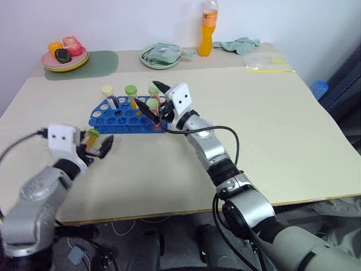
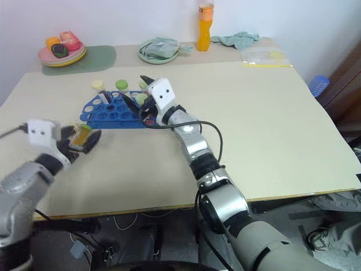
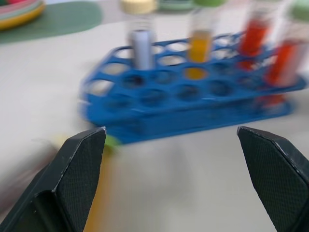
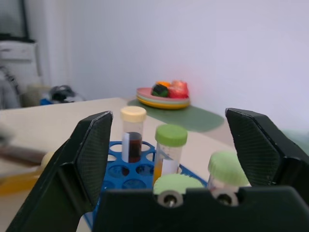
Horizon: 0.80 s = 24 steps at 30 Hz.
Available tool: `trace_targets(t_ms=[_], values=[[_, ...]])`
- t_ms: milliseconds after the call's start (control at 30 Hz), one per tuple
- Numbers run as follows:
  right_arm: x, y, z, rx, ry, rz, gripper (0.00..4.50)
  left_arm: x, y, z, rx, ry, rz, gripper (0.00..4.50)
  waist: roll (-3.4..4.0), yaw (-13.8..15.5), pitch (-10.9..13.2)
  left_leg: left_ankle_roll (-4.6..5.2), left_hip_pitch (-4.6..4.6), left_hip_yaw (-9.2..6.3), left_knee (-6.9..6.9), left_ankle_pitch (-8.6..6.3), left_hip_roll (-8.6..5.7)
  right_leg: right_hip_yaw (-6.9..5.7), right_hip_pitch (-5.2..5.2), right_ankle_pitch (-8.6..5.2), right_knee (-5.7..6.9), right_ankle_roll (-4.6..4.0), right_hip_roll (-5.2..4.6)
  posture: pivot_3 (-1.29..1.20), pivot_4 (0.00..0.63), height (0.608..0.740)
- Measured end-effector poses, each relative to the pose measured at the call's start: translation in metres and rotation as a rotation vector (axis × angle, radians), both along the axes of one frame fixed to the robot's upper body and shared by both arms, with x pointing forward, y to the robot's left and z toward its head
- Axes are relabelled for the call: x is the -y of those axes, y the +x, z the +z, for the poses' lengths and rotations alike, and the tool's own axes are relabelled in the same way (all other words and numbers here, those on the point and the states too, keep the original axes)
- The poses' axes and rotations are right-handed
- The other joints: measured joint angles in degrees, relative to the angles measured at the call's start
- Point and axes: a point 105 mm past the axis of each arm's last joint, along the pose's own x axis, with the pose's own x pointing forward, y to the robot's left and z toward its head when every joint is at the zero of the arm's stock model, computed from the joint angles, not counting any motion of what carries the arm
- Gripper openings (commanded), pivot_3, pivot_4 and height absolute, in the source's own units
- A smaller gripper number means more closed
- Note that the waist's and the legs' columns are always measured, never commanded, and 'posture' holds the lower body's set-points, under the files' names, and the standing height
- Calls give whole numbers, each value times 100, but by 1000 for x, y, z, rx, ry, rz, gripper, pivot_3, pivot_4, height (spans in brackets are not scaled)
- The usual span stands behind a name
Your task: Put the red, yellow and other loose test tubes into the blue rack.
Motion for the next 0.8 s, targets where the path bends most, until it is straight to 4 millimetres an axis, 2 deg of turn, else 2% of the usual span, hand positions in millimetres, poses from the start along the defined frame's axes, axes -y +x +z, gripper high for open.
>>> trace_targets(t_ms=[67, 200, 300, 533, 733, 800], values=[[8, -3, -1, 3, -32, 13, 4138, -10, 3, 8, -83, 60, 25, 4500, 5, -12, 2, 0, 3, 3, -3, 0, -2, 3, 0, -1, 2, 1, 0, 0, 150, 740], [20, -18, -9, 13, -124, 81, 4138, -22, 3, -3, -420, 23, 10, 4500, 1, -46, 5, -2, -1, 7, -3, 1, 2, -4, -2, -1, 4, 0, 13, 0, 150, 740], [27, -34, -19, 7, -192, 153, 4138, -25, 3, -4, -582, 52, -5, 4500, 6, -83, 8, -3, 1, 10, -6, 2, 2, 0, -2, -2, 3, 1, 10, 0, 150, 740], [33, -66, -36, -22, -293, 278, 4138, -39, 20, -21, -747, 62, 25, 4500, 6, -136, 10, -9, 0, 18, -8, 5, 4, 2, -7, -2, 4, 0, 13, 0, 150, 740], [34, -75, -40, -37, -314, 301, 4138, -48, 39, -29, -779, 74, 50, 4500, 4, -97, 10, -9, -4, 21, -2, 6, 3, 2, -7, -2, 4, 0, 10, 0, 150, 740], [34, -76, -41, -43, -311, 297, 4200, -47, 46, -33, -788, 65, 50, 3960, 1, -63, 10, -8, -6, 21, 1, 6, 2, 2, -6, -2, 4, 0, 10, 0, 150, 740]])
